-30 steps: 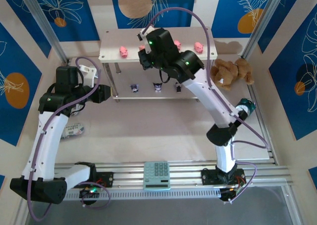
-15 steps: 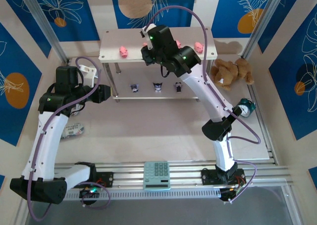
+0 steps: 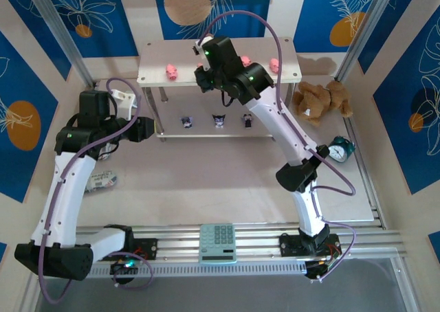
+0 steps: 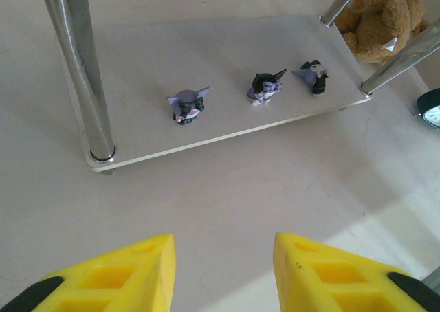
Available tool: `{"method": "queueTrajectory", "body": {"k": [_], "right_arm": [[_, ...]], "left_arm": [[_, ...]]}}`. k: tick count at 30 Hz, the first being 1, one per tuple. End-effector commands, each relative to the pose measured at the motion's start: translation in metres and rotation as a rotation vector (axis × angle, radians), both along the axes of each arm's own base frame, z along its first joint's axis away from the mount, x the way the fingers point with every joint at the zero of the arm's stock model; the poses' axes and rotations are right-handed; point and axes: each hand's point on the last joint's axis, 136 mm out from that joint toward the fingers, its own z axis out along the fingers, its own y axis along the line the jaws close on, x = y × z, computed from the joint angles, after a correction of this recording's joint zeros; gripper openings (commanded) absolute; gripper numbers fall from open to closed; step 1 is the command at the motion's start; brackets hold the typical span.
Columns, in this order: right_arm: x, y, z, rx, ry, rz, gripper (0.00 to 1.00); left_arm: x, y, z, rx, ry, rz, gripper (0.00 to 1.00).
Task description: Place and organize the plastic toys onto the shelf
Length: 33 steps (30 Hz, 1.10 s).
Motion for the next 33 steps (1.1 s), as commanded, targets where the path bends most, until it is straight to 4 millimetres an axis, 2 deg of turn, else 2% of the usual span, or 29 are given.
{"method": "queueTrajectory", "body": {"k": [1,13,22,33], "right_arm": [[0.003,0.002,0.005,0.006,-0.015,0.015,0.21],[0.013,0.003,-0.001,0.011,-0.014,0.002,0.36],[0.02,0.007,-0.004,0.023,-0.019,0.004,0.41],[0.017,0.01,0.004,0.061,-0.019,0.021,0.53]], "left_arm": [[0.0,0.002,0.009,0.008,-0.025,-0.015,0.42],[0.002,0.004,0.003,0.025,-0.014,-0.013,0.43],[0.004,0.005,0.0,0.032,-0.009,-0.012,0.43],[0.004,0.005,-0.001,0.036,-0.009,-0.01,0.43]]}}
